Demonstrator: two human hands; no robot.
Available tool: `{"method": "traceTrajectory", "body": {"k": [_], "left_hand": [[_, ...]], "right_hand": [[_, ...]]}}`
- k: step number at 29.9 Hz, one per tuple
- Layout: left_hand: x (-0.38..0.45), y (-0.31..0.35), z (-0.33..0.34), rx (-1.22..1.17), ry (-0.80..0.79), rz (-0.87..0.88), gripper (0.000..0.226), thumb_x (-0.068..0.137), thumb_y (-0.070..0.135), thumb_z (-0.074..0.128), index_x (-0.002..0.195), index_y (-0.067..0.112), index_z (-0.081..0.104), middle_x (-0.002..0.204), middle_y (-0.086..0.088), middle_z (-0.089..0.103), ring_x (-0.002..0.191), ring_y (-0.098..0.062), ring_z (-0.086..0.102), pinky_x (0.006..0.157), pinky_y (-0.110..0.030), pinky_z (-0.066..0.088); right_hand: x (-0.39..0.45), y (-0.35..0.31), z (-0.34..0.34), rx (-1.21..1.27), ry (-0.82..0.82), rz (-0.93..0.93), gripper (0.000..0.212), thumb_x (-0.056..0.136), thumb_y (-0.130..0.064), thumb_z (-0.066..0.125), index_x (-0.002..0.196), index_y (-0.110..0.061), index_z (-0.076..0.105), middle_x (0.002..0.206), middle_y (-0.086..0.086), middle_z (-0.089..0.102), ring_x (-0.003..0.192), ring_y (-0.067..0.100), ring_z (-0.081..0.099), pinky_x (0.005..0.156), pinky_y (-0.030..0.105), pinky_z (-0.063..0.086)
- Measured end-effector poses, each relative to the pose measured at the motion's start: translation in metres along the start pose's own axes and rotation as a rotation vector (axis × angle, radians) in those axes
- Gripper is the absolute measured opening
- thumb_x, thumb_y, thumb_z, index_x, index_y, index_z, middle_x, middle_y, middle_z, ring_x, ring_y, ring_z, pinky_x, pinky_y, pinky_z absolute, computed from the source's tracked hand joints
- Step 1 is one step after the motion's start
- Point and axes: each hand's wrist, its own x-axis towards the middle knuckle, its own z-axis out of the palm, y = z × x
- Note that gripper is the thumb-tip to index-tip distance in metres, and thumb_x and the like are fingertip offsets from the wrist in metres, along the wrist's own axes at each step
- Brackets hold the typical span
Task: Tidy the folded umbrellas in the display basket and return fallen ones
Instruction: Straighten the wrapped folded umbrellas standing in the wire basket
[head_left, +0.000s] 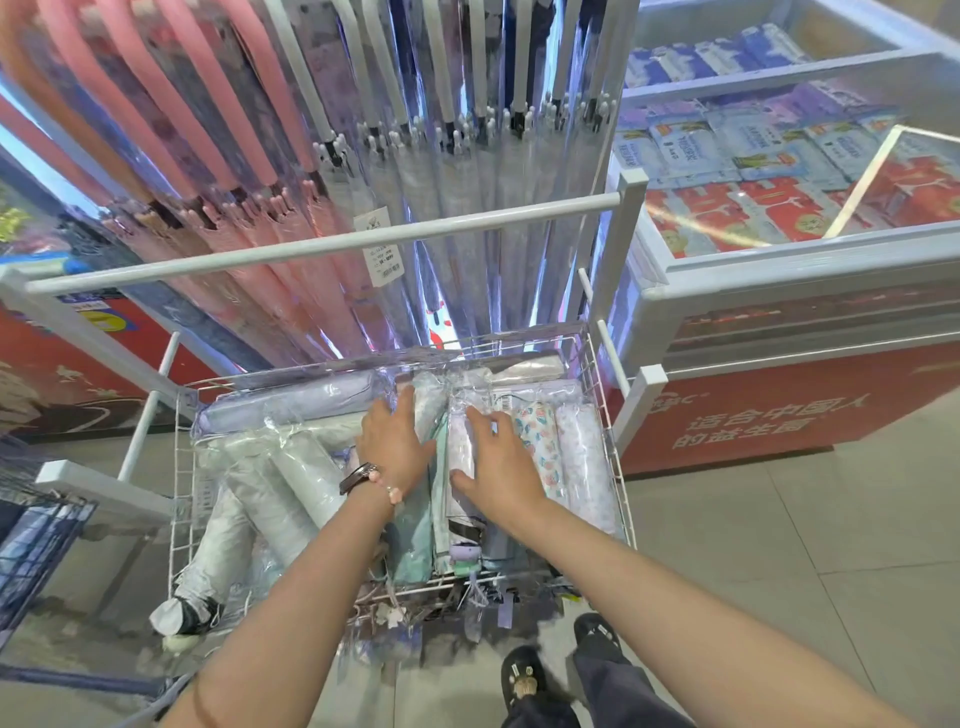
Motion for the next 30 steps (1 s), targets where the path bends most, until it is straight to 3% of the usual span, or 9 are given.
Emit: {"method": "traceTrajectory", "body": {"k": [4, 8, 13, 18, 26, 30], "left_hand": [[0.006, -0.009, 0.004, -0.013, -0.07, -0.029, 0.089, 0.075, 0.03, 0.071, 0.148, 0.023, 0.021, 0.14, -0.025, 0.04, 0.123, -0.043, 0.047, 0.094, -0.047, 0.045], [0.008, -0.015, 0.007, -0.046, -0.11, 0.027, 0.094, 0.075, 0.021, 0.072, 0.15, 0.017, 0.015, 0.138, -0.025, 0.045, 0.127, -0.039, 0.043, 0.092, -0.04, 0.043], [0.01, -0.017, 0.006, -0.082, -0.114, 0.027, 0.088, 0.075, 0.022, 0.07, 0.147, 0.02, 0.021, 0.128, -0.025, 0.053, 0.107, -0.039, 0.058, 0.08, -0.037, 0.047], [0.008, -0.023, 0.003, -0.114, -0.132, 0.035, 0.102, 0.071, 0.026, 0.076, 0.15, 0.018, 0.012, 0.111, -0.028, 0.061, 0.095, -0.039, 0.063, 0.071, -0.033, 0.045], [-0.011, -0.018, -0.002, -0.228, -0.183, -0.018, 0.105, 0.074, 0.028, 0.074, 0.152, 0.02, 0.003, 0.14, -0.017, 0.05, 0.113, -0.035, 0.058, 0.086, -0.034, 0.046], [-0.023, -0.009, 0.001, -0.301, -0.245, -0.05, 0.103, 0.076, 0.025, 0.07, 0.151, 0.02, 0.0, 0.11, -0.02, 0.067, 0.081, -0.029, 0.06, 0.07, -0.029, 0.045]], "right_hand": [[0.007, -0.002, 0.012, -0.019, -0.006, 0.063, 0.082, 0.081, -0.032, 0.065, 0.145, -0.025, 0.014, 0.15, 0.015, 0.018, 0.124, 0.038, 0.042, 0.093, 0.043, 0.045], [0.012, -0.005, 0.018, -0.005, 0.009, 0.099, 0.086, 0.079, -0.034, 0.067, 0.145, -0.027, 0.013, 0.15, 0.015, 0.014, 0.126, 0.036, 0.041, 0.096, 0.044, 0.046], [0.012, -0.006, 0.022, 0.003, 0.06, 0.121, 0.083, 0.078, -0.029, 0.069, 0.144, -0.023, 0.019, 0.149, 0.014, 0.017, 0.125, 0.035, 0.041, 0.095, 0.043, 0.047], [0.014, -0.002, 0.021, 0.093, 0.07, 0.11, 0.078, 0.074, -0.024, 0.071, 0.14, -0.023, 0.029, 0.145, 0.01, 0.024, 0.12, 0.033, 0.045, 0.089, 0.041, 0.05], [0.007, 0.01, 0.01, 0.148, 0.078, 0.058, 0.079, 0.075, -0.022, 0.07, 0.142, -0.023, 0.029, 0.145, 0.007, 0.026, 0.111, 0.027, 0.052, 0.083, 0.032, 0.049], [0.003, 0.019, 0.0, 0.067, 0.069, 0.078, 0.079, 0.075, -0.025, 0.071, 0.142, -0.022, 0.029, 0.144, 0.007, 0.026, 0.116, 0.026, 0.048, 0.081, 0.035, 0.051]]}}
